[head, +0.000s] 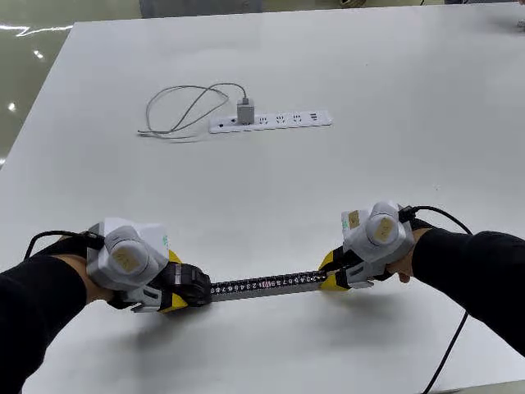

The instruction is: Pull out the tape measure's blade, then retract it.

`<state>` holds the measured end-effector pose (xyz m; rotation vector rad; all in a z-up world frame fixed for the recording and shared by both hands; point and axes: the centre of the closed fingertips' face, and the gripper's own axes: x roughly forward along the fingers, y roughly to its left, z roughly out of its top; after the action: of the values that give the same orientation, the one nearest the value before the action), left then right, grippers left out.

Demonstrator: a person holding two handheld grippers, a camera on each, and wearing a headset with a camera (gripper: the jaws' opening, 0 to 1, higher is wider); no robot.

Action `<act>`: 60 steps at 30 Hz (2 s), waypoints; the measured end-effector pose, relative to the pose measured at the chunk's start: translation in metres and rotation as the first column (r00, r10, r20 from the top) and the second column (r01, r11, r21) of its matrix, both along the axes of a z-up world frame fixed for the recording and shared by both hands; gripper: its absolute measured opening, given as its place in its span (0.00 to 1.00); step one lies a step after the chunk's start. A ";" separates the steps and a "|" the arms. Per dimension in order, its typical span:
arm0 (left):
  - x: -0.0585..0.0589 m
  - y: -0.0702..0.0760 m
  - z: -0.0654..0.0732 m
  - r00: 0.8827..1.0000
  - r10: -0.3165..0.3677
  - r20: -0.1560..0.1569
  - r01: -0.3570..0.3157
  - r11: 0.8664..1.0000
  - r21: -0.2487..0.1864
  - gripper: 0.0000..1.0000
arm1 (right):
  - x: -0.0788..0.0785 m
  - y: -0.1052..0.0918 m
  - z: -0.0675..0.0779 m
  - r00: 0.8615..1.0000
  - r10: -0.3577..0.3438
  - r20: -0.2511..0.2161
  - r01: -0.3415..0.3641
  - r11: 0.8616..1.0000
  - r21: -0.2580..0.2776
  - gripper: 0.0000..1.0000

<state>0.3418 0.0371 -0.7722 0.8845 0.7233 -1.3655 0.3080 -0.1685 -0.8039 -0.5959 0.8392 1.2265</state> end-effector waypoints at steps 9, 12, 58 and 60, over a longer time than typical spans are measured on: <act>0.000 0.000 0.000 1.000 0.004 -0.003 -0.004 1.000 -0.004 0.31 | -0.001 -0.004 -0.001 1.000 -0.011 -0.007 0.011 1.000 -0.003 0.09; 0.000 0.000 0.000 1.000 0.004 -0.004 -0.004 1.000 -0.005 0.31 | -0.002 -0.006 -0.001 1.000 -0.018 -0.009 0.018 1.000 -0.004 0.09; -0.001 -0.001 -0.001 1.000 -0.001 0.001 0.001 1.000 0.004 0.31 | -0.005 -0.034 0.000 0.999 -0.048 -0.003 0.048 0.999 -0.010 0.09; -0.001 -0.001 -0.001 1.000 -0.001 0.001 0.001 1.000 0.004 0.31 | -0.005 -0.035 0.000 0.999 -0.048 -0.002 0.048 0.999 -0.012 0.09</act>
<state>0.3410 0.0361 -0.7732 0.8888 0.7255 -1.3649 0.3031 -0.2040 -0.8040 -0.5808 0.8589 1.1798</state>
